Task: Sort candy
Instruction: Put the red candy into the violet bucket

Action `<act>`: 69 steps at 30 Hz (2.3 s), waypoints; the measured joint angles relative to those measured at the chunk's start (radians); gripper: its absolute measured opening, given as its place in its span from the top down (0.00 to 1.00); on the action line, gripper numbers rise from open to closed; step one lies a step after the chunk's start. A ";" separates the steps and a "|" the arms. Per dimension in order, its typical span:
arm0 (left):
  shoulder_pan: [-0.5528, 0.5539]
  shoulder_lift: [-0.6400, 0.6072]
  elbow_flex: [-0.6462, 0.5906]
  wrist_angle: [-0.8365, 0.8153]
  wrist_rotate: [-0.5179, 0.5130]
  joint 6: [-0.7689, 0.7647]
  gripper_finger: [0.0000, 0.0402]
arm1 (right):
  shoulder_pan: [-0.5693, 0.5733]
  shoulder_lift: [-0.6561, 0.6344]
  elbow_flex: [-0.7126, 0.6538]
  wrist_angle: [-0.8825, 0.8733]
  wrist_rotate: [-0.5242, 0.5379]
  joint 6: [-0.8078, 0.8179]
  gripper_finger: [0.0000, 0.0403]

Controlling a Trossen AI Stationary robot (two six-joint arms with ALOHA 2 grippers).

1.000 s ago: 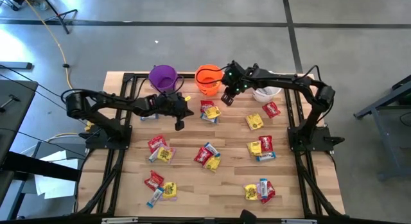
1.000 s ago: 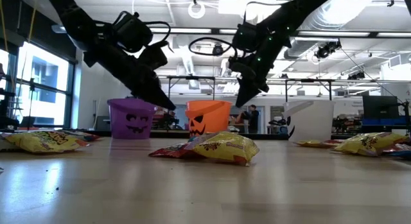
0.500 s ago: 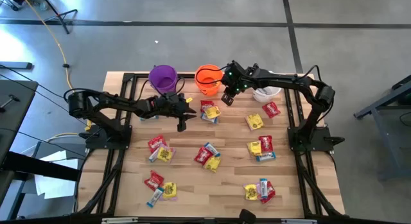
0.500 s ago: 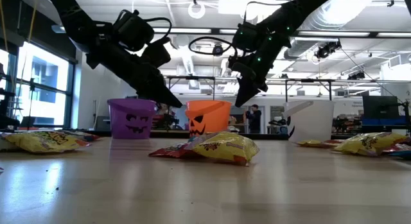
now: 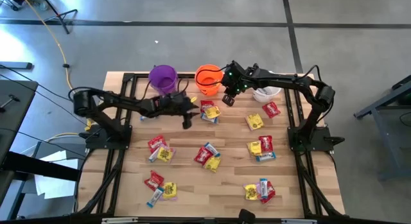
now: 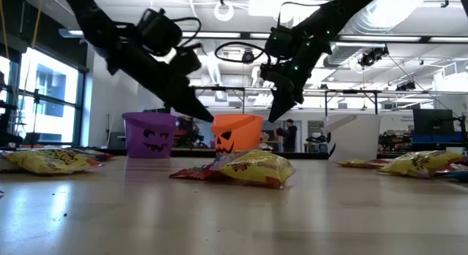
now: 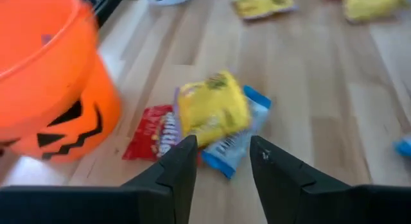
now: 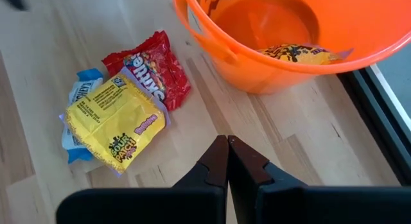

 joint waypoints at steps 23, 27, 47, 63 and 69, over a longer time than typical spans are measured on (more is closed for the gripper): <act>0.123 0.312 0.236 -0.165 0.036 -0.408 0.67 | 0.000 -0.001 0.000 0.004 0.001 -0.039 1.00; 0.123 0.330 0.238 -0.115 0.057 -0.411 0.67 | 0.000 -0.001 0.000 0.010 0.001 -0.046 1.00; 0.073 0.325 0.234 -0.107 -0.036 -0.226 1.00 | 0.000 -0.002 0.000 0.002 0.001 -0.047 1.00; 0.061 -0.200 0.235 -0.516 -0.252 -0.098 1.00 | 0.014 -0.171 0.000 -0.094 0.098 -0.073 1.00; 0.135 -0.358 0.235 -0.753 -0.453 -0.163 1.00 | 0.015 -0.193 0.000 -0.109 0.099 -0.088 1.00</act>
